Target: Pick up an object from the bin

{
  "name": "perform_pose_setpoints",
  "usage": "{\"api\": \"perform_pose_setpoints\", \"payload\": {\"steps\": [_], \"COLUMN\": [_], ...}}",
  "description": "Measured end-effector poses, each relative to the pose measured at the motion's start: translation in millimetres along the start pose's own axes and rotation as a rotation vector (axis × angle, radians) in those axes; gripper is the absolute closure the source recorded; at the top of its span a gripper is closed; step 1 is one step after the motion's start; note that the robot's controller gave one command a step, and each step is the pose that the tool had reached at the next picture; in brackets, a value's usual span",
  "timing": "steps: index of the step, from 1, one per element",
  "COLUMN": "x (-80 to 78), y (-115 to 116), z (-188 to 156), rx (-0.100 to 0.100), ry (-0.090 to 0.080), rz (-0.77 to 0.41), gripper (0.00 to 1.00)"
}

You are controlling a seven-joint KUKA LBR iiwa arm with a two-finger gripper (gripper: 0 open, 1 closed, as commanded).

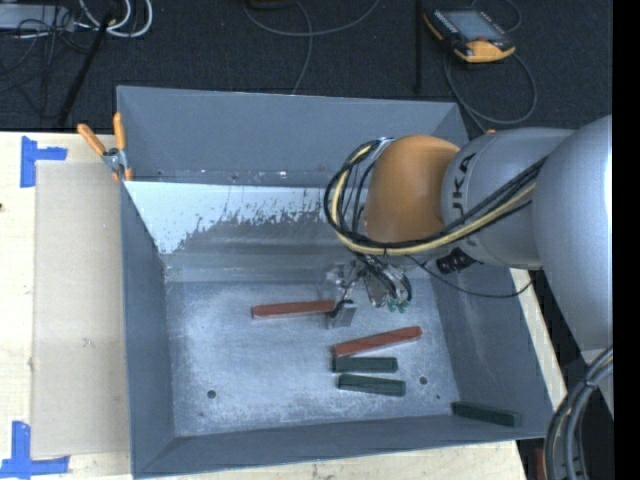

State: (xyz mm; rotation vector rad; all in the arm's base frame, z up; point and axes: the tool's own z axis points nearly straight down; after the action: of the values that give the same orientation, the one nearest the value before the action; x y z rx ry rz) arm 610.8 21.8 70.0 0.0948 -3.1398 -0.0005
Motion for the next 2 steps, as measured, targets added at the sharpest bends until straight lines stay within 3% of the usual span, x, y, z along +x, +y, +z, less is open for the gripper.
{"api": "perform_pose_setpoints", "payload": {"steps": [1, 2], "x": [8.4, 9.7], "y": [-9.9, -9.9], "z": [-144.2, -139.1], "rx": [0.001, 0.0], "ry": [-0.011, -0.002], "rz": [-0.056, -0.055], "gripper": [1.0, 0.0]}}
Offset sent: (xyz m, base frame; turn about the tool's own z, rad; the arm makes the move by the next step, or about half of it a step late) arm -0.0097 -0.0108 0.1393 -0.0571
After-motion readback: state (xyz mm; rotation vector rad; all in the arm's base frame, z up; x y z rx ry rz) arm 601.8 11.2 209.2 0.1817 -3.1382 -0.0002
